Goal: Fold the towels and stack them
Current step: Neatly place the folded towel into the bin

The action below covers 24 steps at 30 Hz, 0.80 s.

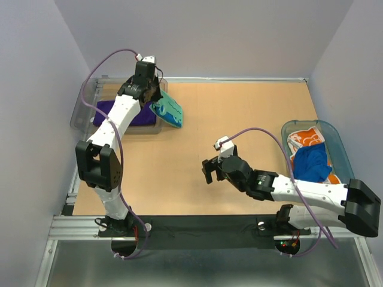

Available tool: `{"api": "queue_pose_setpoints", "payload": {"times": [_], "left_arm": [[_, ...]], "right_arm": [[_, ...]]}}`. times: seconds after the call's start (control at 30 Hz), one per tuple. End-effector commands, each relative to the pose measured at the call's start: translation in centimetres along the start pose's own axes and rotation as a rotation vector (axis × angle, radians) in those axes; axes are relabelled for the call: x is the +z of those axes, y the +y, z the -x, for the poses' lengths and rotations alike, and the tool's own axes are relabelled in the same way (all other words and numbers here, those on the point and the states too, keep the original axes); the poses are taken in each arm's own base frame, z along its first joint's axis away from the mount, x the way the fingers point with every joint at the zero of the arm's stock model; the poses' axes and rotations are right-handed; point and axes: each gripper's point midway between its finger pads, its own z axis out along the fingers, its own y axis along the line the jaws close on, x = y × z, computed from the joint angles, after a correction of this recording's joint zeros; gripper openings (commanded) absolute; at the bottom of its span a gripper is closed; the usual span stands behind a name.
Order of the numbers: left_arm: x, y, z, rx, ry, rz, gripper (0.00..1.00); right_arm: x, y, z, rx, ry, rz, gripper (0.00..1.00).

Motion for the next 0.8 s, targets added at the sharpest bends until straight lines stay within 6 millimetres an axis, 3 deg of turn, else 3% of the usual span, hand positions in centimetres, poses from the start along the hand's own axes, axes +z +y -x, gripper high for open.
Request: {"api": "queue_pose_setpoints", "payload": {"times": [0.0, 0.03, 0.1, 0.13, 0.23, 0.4, 0.53, 0.77], "left_arm": [[-1.3, 4.4, 2.1, 0.192, 0.046, 0.179, 0.0], [-1.8, 5.2, 4.1, 0.193, 0.011, 0.217, 0.0], [-1.1, 6.4, 4.2, 0.221, 0.047, 0.249, 0.0], [-1.4, 7.0, 5.6, 0.214, 0.021, 0.26, 0.0], [-0.8, 8.5, 6.7, 0.241, 0.023, 0.288, 0.0], [-0.2, 10.9, 7.7, 0.271, 0.021, 0.339, 0.0], [0.3, 11.4, 9.1, 0.302, -0.025, 0.326, 0.0], [2.0, 12.8, 9.1, 0.331, -0.029, 0.355, 0.0]], "right_arm": [[0.5, -0.4, 0.9, -0.041, -0.004, -0.04, 1.0], [0.6, -0.4, 0.4, -0.063, 0.021, -0.036, 1.0], [1.0, 0.0, 0.4, -0.077, 0.036, -0.03, 1.0], [1.3, 0.3, 0.0, -0.094, 0.055, -0.019, 1.0], [2.0, 0.6, 0.0, -0.123, 0.072, -0.017, 1.0], [2.7, 1.0, 0.0, -0.155, 0.093, -0.015, 1.0], [3.1, 1.2, 0.0, -0.173, 0.108, -0.015, 1.0], [3.4, 1.0, -0.2, -0.203, 0.132, -0.025, 1.0]]}}
